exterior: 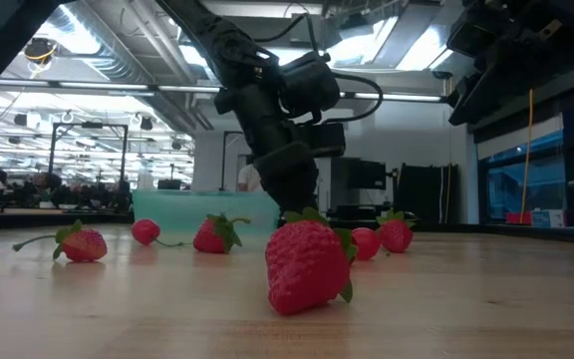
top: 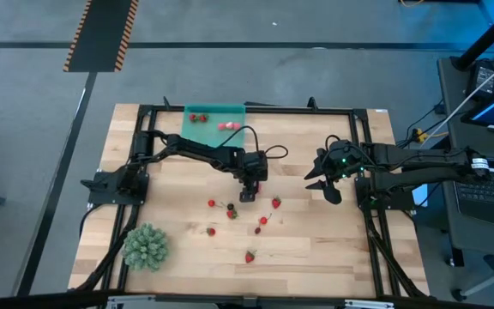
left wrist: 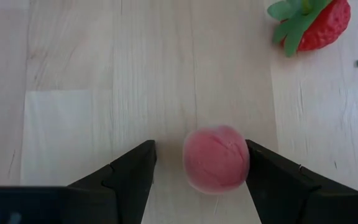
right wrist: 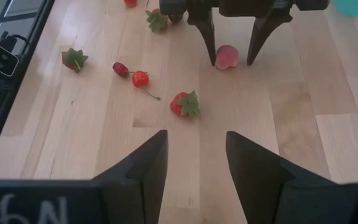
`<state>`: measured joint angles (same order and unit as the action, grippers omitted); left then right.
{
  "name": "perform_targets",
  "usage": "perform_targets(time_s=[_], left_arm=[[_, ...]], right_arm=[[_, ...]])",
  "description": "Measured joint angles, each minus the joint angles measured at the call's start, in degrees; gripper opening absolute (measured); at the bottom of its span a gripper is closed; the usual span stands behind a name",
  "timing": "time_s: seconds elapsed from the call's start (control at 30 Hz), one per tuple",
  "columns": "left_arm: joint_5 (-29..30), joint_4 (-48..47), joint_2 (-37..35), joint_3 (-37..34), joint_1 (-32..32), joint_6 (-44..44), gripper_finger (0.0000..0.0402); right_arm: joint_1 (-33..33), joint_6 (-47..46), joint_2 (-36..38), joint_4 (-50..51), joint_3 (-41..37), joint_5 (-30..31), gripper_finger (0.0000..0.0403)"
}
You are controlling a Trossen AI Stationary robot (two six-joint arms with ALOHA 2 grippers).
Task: Pick and placing Produce into tupperware
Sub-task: Put the pink peach into the blue bin
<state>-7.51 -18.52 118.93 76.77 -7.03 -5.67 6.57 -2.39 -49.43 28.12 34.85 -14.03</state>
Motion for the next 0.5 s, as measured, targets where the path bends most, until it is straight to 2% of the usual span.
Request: perform_targets(time_s=[0.23,0.5], left_arm=[[0.0,0.0,0.0,0.0,0.0,0.5,0.0217],[0.4,0.1,0.0,0.0,0.0,0.9,0.0125]], right_arm=[[0.0,-0.1,0.0,0.0,0.0,0.0,0.0165],[0.0,0.0,0.0,0.0,0.0,0.0,0.0165]])
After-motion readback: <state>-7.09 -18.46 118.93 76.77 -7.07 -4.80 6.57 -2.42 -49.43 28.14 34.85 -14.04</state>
